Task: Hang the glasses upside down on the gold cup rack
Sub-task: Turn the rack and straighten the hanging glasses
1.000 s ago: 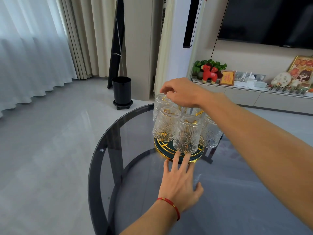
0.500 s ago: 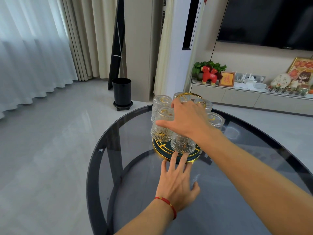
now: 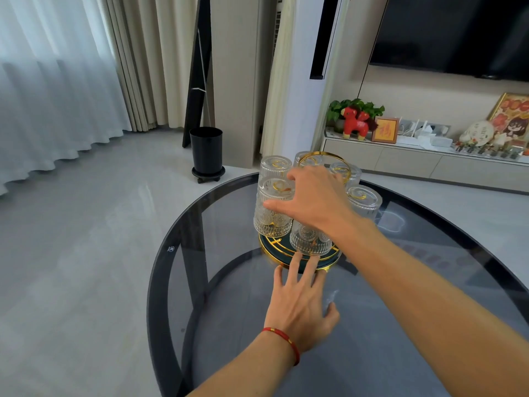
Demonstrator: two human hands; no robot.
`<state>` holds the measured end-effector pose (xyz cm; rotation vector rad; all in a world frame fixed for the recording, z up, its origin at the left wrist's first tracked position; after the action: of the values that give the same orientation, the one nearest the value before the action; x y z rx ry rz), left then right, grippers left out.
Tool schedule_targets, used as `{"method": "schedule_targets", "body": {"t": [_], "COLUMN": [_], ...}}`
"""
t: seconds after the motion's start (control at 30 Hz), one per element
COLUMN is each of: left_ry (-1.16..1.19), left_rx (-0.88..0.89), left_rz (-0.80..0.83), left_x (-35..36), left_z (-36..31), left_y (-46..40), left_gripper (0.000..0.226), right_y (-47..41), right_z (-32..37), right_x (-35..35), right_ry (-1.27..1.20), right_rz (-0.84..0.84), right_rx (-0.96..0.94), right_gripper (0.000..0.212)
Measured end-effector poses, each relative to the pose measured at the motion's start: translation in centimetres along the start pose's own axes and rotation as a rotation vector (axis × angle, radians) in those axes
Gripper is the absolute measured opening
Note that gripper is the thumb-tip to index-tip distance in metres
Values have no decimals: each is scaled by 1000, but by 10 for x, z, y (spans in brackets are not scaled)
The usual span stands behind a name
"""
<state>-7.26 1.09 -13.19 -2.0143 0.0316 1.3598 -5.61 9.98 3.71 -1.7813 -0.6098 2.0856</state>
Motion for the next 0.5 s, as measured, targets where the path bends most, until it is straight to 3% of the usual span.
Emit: {"method": "schedule_targets", "body": {"t": [0.23, 0.33, 0.5], "left_ry": [-1, -7, -28], "left_rx": [0, 5, 6], "left_rz": [-3, 5, 18], "left_x": [-1, -1, 1], "left_z": [1, 0, 0], "left_y": [0, 0, 0], "left_gripper": [56, 57, 58], "right_y": [5, 9, 19], "right_z": [-2, -11, -48], "right_x": [4, 0, -12], "right_ry": [-4, -96, -73], "right_rz": [118, 198, 191], "right_rx": [-115, -161, -155], "right_gripper": [83, 99, 111]}}
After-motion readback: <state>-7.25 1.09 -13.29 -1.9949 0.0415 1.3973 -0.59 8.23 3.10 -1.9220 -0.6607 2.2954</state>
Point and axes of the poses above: each hand's wrist, its own y-axis away from the middle knuckle, its own x-axis out of the palm, z = x × y, the point moved 9 cm from there along -y, towards the middle knuckle, and after that the axes turned 13 degrees about -z, right-handed, at the moved point
